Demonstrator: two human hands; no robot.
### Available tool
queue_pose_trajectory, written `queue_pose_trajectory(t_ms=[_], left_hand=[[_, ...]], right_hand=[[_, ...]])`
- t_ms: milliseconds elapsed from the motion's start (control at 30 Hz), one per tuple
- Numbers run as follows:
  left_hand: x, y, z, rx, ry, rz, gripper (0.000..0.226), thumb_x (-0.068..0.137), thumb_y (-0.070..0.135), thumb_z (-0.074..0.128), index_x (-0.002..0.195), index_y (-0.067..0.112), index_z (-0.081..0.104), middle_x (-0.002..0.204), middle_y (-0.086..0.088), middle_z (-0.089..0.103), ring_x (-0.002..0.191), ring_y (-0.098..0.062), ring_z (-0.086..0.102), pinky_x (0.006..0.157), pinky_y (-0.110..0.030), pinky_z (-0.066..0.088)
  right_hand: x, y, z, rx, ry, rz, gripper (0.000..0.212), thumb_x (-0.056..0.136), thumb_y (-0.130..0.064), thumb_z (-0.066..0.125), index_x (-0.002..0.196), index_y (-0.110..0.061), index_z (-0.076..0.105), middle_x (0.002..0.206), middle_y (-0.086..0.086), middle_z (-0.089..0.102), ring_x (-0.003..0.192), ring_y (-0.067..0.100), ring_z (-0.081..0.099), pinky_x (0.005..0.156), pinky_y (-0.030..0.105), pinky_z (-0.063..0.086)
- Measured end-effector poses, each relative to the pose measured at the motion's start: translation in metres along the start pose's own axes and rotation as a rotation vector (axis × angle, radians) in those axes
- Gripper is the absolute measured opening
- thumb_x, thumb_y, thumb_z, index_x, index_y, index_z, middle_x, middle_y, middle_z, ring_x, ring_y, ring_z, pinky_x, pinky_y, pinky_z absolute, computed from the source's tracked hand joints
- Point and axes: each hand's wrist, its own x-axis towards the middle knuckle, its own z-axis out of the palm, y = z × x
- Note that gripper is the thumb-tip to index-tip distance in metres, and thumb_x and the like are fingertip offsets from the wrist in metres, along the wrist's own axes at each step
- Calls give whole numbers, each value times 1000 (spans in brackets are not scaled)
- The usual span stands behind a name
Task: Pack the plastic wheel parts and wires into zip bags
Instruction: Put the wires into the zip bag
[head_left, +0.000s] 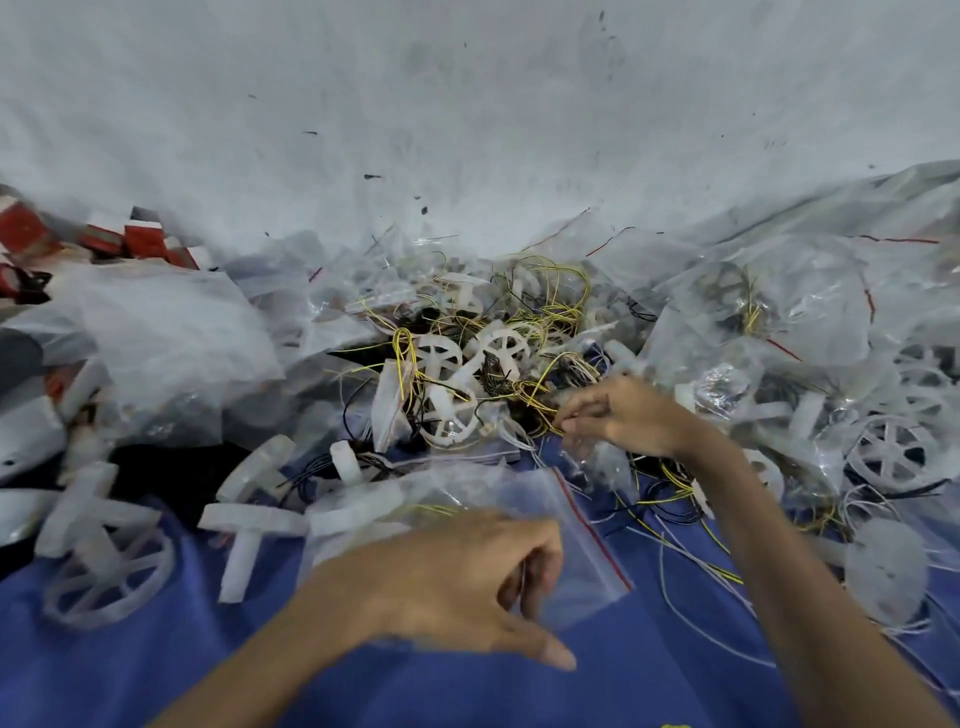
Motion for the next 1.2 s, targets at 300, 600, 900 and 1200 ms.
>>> queue_pose_trajectory(t_ms=[300,600,900,1200], left_hand=[[25,-27,-9,247,191,-4,29,89,62,42,90,33,43,80,15,53,73,-2,48,69,-21,41],[34,-56,-7,255,-189,-210,31,87,67,38,80,37,39,87,15,48,80,-1,47,71,-27,37],[37,-63,-5,308,-174,-248,39,85,72,33,87,35,42,84,16,42,84,-9,43,75,-33,31],[37,-58,-5,274,-172,-248,35,89,66,36,84,31,41,88,7,51,81,-12,45,80,-34,37]], right_hand=[[43,16,45,-328,41,-12,35,90,-3,52,124,-9,58,129,7,56,122,24,47,105,33,36],[57,32,54,-459,-67,60,49,93,-11,47,140,-21,40,138,2,37,130,25,31,106,47,33],[53,19,70,-613,139,94,18,92,-16,50,109,-12,51,115,4,29,112,26,37,70,43,43],[43,33,60,-648,97,64,46,90,-19,51,135,-22,39,127,2,29,122,22,33,77,33,50]])
